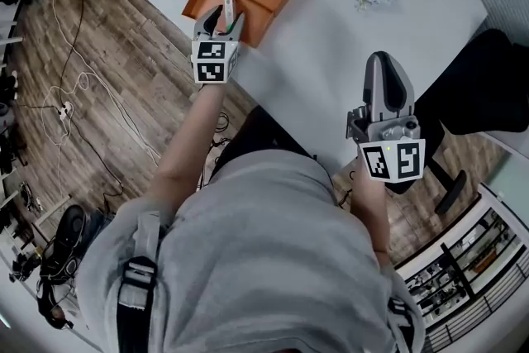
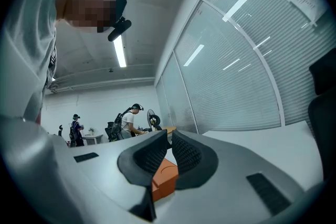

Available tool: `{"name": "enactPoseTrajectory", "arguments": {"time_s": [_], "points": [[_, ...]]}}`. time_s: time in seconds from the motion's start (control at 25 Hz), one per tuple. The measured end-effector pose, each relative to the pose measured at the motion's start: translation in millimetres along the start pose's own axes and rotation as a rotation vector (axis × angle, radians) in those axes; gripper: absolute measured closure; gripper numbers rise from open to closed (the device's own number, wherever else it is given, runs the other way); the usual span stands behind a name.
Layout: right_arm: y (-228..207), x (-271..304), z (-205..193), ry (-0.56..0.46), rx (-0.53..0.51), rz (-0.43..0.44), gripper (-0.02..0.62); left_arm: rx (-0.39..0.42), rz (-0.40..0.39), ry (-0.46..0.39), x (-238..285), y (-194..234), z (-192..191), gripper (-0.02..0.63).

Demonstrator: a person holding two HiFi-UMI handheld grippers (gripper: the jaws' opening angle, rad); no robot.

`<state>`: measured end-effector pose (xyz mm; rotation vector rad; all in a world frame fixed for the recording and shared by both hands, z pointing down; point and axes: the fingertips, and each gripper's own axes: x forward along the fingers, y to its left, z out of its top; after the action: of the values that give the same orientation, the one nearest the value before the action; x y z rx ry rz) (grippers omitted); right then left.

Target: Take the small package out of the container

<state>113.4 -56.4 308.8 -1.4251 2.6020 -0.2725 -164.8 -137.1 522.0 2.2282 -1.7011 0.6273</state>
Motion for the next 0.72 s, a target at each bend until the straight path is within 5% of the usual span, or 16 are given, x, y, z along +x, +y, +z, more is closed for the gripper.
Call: {"name": "enactPoseTrajectory", "arguments": {"time_s": [0.2,0.72], "points": [[-1,-3,-1,0.014,-0.021,-0.004,0.535,0.081,0.045,0.128,19,9,-26,0.374],[-7,-2,0,0.012,-0.036,-0.008,0.535,-0.028,0.055,0.152,15,17,-24,0.488]]}}
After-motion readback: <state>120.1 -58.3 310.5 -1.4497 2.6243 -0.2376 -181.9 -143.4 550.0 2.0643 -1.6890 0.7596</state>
